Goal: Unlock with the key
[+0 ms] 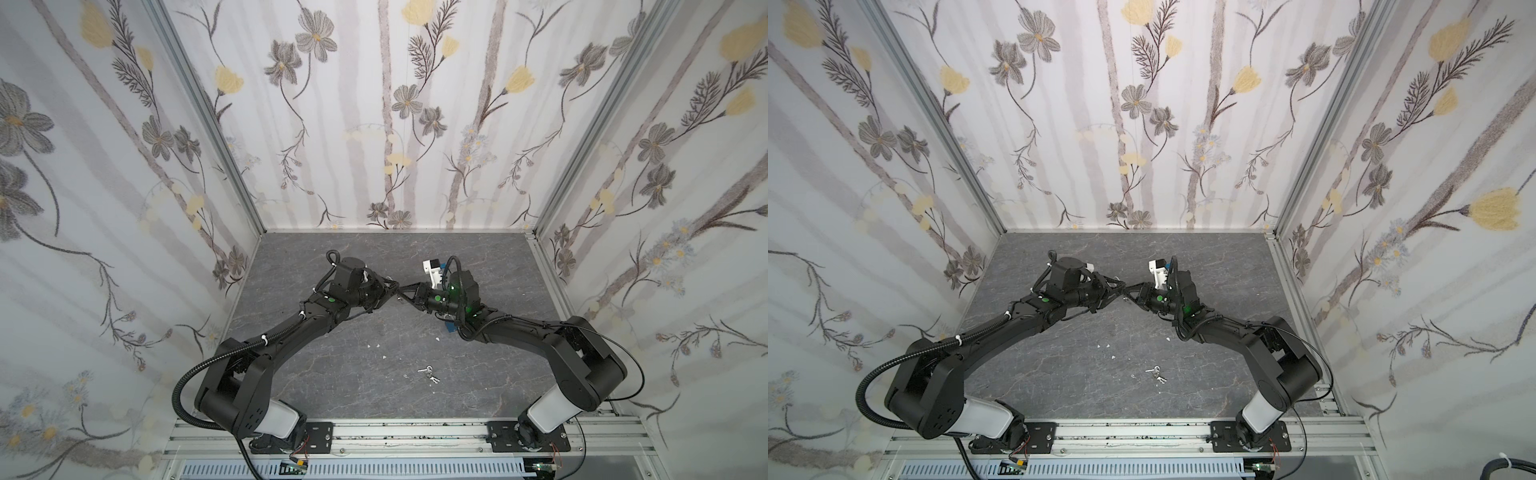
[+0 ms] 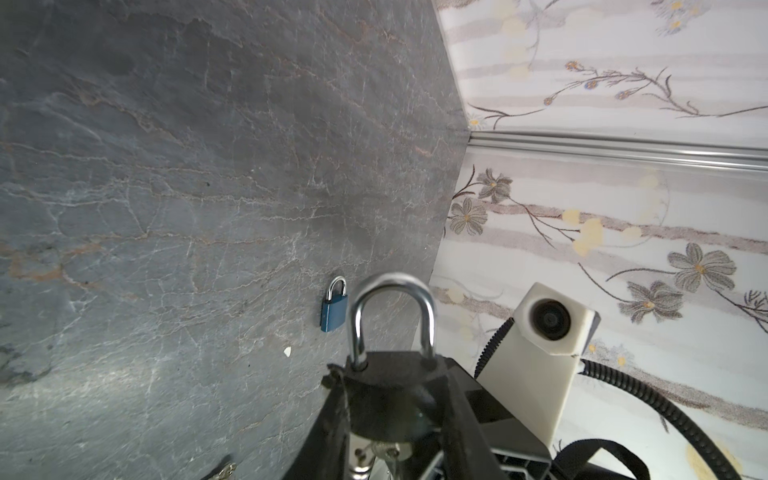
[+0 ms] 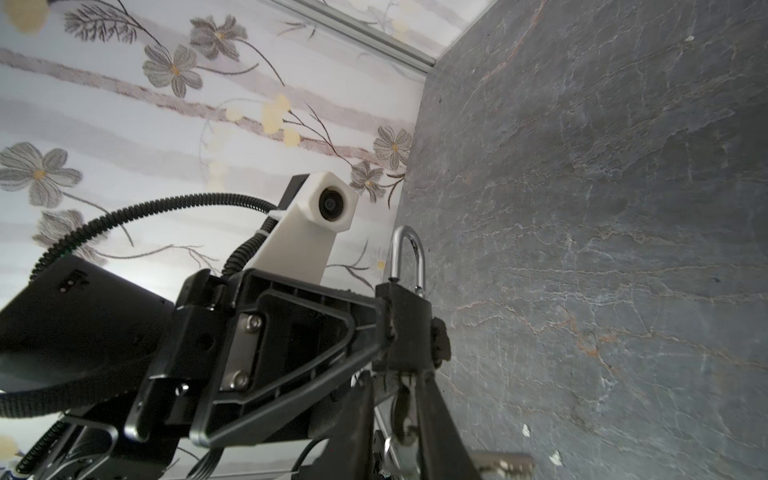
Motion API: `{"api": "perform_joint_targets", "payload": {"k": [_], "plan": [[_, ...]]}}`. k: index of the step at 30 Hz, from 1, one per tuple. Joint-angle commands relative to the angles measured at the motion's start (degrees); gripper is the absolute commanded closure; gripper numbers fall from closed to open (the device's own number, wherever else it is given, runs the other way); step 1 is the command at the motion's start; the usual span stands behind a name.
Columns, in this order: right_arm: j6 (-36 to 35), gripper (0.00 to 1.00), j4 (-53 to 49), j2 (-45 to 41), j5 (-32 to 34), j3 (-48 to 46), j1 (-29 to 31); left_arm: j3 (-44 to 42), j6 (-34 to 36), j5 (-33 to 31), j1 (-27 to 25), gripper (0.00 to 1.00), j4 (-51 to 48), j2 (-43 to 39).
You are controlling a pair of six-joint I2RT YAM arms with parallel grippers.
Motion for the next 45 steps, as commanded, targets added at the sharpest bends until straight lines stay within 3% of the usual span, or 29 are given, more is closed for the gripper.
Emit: {"api": "perform_joint_targets", "payload": {"k": [1,13,29,37,41,43,45], "plan": [[-9.4,0.73,-7.7,-2.1,4.3,-0.8,0.2,0.9,0.4,3.8,-0.3,0.93,-2.5,0.0],[-16.6,0.60,-7.0,-6.9,13.6,-5.0,3.4,0.8,-0.1,3.4,-0.4,0.91,-6.4,-0.3],[-16.4,0.58,-3.6,-1.4,12.6,0.4,5.4,0.6,-1.7,4.5,-0.4,0.87,-5.2,-0.6],[-17.1,0.70,-2.5,-0.8,15.4,0.6,5.6,0.5,-3.4,6.0,-0.5,0.84,-3.4,-0.2],[-17.5,0.84,-1.7,-0.6,16.4,0.7,5.5,0.3,-3.3,6.2,-0.5,0.81,-3.4,-0.4],[-18.2,0.96,-2.8,-0.6,16.7,1.0,5.4,0.2,-2.9,6.2,-0.5,0.77,-3.5,-0.5],[-19.1,1.00,-3.9,-0.7,16.6,0.9,5.1,0.0,-2.3,6.1,-0.4,0.62,-3.9,-0.5]]}}
